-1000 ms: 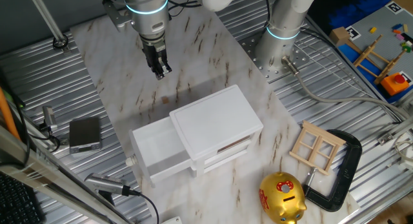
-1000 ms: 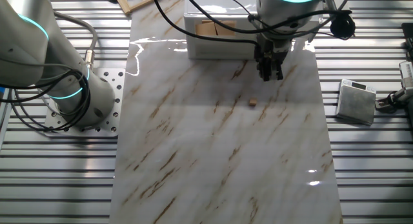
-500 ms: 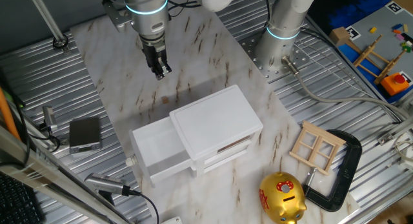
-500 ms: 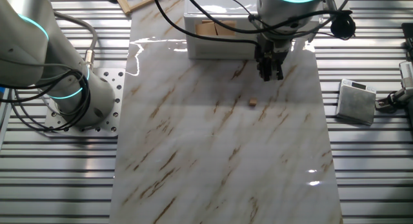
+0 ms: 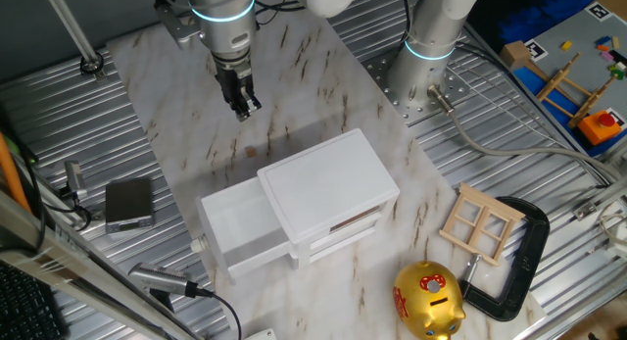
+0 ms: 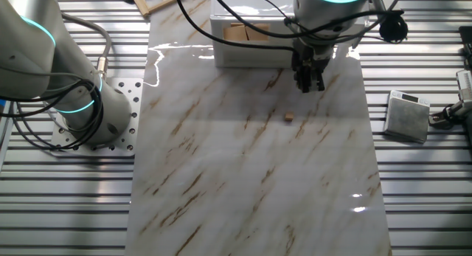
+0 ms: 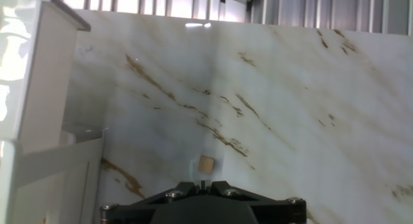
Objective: Put things in the drawer
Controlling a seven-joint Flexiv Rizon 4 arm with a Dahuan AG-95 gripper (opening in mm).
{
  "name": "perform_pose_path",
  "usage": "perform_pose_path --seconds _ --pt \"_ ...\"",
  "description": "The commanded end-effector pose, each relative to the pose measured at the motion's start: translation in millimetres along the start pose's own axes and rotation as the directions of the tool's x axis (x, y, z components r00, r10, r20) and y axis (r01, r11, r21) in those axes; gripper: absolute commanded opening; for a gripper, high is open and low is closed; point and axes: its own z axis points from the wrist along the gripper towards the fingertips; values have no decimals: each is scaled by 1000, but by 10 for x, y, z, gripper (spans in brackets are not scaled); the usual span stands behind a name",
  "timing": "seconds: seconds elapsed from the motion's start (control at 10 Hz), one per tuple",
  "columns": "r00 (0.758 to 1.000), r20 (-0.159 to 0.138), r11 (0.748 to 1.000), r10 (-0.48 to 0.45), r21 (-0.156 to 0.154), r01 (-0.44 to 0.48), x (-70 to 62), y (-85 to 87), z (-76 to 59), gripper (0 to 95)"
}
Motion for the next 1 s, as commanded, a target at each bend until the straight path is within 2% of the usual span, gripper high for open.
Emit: perform_pose_path --seconds 0.1,0.2,0.4,0.6,0.8,1.0 --pt "1000 0 1000 -14 -1 14 0 0 0 0" --pt "1000 0 1000 -30 0 30 0 0 0 0" --pt "1000 0 1000 28 4 -28 0 0 0 0" --pt "1000 -1 1000 23 4 -23 0 0 0 0" --pt "999 -5 999 -54 7 54 0 0 0 0" --pt "1000 -3 1000 -17 5 17 0 0 0 0"
